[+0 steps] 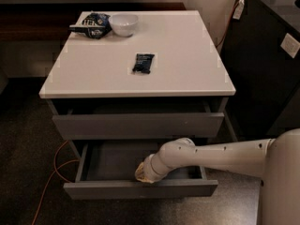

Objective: Open middle drawer

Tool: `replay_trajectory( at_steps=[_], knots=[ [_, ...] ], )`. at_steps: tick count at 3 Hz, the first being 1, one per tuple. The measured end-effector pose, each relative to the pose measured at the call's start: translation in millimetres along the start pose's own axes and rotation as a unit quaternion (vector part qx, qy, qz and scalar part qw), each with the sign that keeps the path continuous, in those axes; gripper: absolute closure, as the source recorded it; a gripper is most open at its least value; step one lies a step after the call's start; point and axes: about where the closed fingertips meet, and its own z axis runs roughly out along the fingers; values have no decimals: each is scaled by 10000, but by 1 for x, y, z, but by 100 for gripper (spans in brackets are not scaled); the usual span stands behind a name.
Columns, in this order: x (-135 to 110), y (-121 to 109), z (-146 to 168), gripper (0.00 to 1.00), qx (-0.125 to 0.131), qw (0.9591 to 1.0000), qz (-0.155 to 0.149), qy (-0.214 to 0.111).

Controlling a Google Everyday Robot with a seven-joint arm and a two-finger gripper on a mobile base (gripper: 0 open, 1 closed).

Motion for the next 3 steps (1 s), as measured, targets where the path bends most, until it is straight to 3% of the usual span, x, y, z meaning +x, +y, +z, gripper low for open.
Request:
replay_trajectory(
  at_steps=[3],
  knots=[
    [-15, 41, 5, 100, -228, 9996, -132, -99]
  ],
)
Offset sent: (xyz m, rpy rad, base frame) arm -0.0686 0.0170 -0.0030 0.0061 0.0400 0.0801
